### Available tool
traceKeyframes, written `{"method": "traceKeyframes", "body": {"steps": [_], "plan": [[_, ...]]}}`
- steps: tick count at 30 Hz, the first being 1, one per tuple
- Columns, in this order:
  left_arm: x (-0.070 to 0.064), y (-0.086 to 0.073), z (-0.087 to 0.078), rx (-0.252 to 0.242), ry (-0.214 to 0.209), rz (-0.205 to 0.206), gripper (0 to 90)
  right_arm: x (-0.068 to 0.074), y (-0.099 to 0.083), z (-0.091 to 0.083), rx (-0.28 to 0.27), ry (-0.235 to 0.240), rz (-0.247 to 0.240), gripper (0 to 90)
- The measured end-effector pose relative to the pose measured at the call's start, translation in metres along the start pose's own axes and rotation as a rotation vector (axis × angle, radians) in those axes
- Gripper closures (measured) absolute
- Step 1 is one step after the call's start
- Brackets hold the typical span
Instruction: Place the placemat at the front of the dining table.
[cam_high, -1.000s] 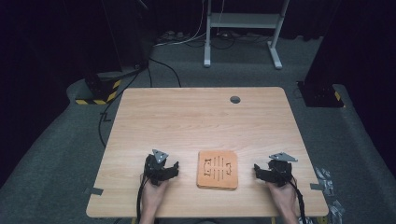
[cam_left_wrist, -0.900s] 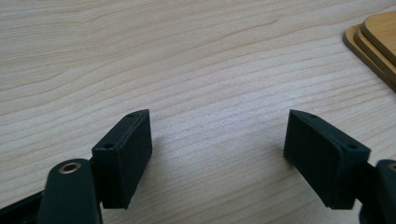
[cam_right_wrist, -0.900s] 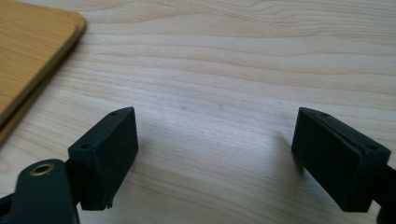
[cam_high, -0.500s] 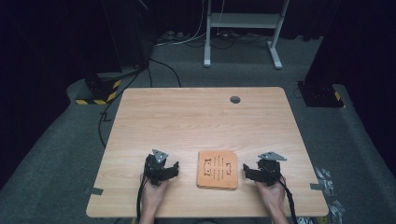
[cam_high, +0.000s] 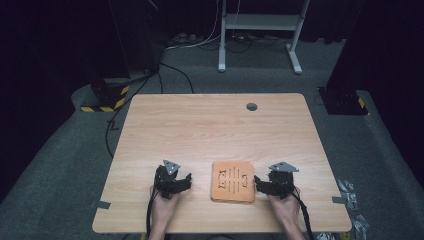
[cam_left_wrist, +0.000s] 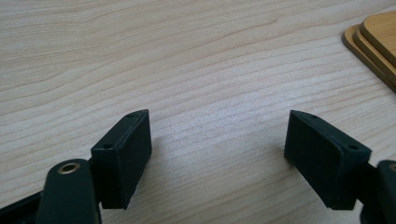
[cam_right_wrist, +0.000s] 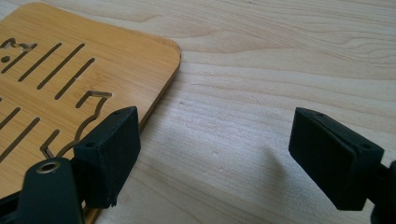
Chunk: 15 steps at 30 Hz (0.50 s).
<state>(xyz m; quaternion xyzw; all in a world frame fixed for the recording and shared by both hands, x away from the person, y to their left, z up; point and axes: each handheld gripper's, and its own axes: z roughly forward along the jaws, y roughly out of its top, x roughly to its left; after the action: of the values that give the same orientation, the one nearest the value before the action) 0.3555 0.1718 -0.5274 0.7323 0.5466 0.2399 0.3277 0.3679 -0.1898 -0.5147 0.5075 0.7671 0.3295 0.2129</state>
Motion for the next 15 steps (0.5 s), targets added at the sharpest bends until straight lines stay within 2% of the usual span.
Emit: {"method": "traceKeyframes", "body": {"steps": [3,4,7,10,15], "plan": [[0.0001,0.0000,0.0000,0.000,0.000,0.000,23.1,0.0017,-0.0002,0.0019,0.018,0.012,0.010,16.9],[-0.0003,-0.0001,0.0001,-0.001,0.002,-0.006,23.2,0.0015,-0.0001,0.0023,0.023,0.011,-0.005,17.1],[-0.0001,0.0000,0.0001,-0.001,0.004,-0.004,23.9,0.0045,-0.0013,0.0026,0.010,0.002,0.000,17.4],[0.0003,0.0000,-0.0001,0.000,0.001,0.001,23.9,0.0063,-0.0012,0.0019,0.021,0.013,-0.002,17.4],[0.0004,0.0000,-0.0001,0.000,0.000,0.001,23.8,0.0095,-0.0011,0.0029,0.011,0.015,-0.023,17.7]]}}
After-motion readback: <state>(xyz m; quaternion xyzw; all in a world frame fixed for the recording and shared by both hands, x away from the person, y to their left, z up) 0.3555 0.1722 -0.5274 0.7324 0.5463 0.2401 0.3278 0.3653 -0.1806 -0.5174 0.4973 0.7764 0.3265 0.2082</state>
